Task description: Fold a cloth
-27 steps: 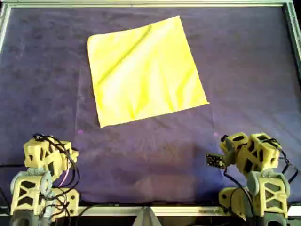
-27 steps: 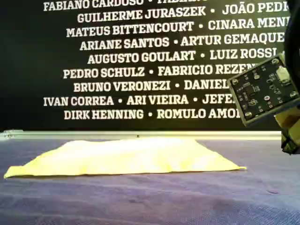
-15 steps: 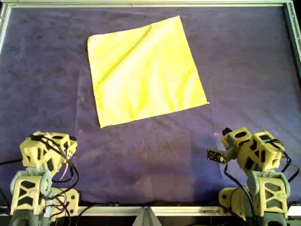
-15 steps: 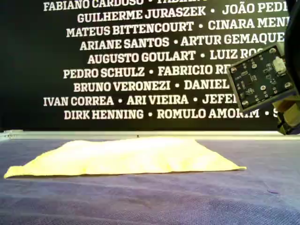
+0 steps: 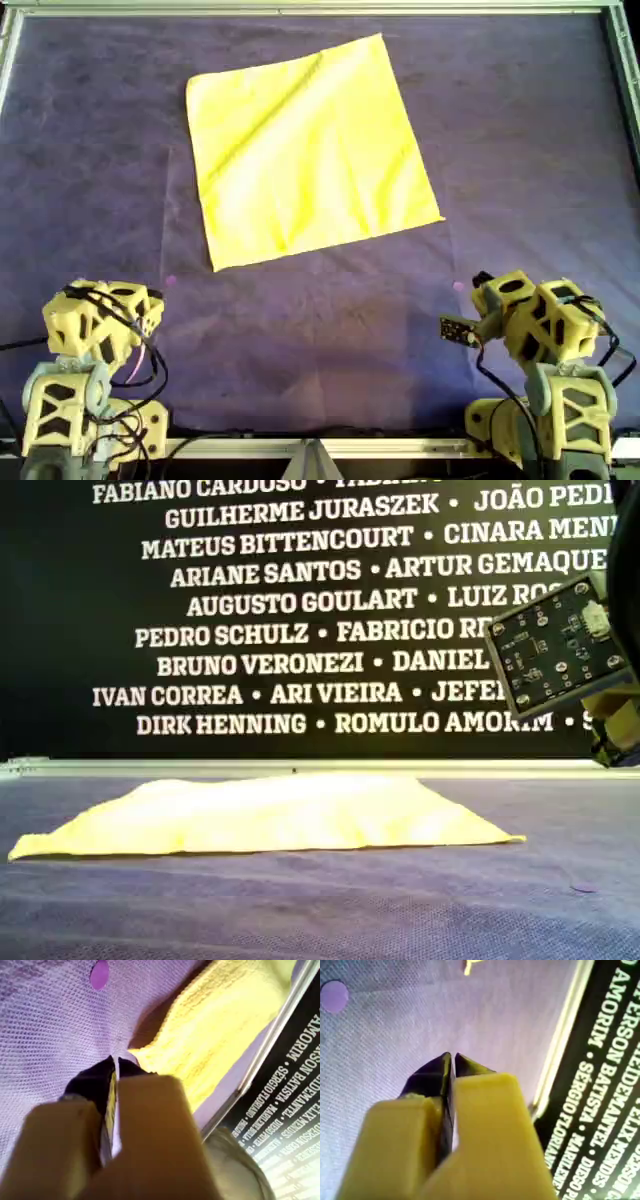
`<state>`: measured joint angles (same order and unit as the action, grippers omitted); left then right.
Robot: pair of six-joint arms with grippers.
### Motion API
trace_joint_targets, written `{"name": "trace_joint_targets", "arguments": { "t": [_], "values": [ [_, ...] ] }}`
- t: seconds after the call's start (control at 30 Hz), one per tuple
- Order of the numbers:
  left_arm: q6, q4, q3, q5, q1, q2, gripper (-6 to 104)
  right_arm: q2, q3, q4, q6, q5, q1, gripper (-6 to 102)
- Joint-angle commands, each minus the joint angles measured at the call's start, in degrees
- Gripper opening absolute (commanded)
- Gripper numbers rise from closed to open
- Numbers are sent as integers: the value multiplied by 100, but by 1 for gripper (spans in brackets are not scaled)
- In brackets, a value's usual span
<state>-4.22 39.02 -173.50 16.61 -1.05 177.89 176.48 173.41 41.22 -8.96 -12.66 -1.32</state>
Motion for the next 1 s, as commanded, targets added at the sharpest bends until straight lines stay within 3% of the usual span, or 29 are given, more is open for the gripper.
{"name": "trace_joint_targets", "arguments": {
  "t": [0.0, 0.97],
  "values": [
    [26, -132, 79, 53, 97, 18, 0, 149, 70, -369, 18, 18, -18, 1],
    [44, -132, 79, 149, 114, 18, 0, 220, 70, -387, 44, -70, 0, 2]
  ]
}}
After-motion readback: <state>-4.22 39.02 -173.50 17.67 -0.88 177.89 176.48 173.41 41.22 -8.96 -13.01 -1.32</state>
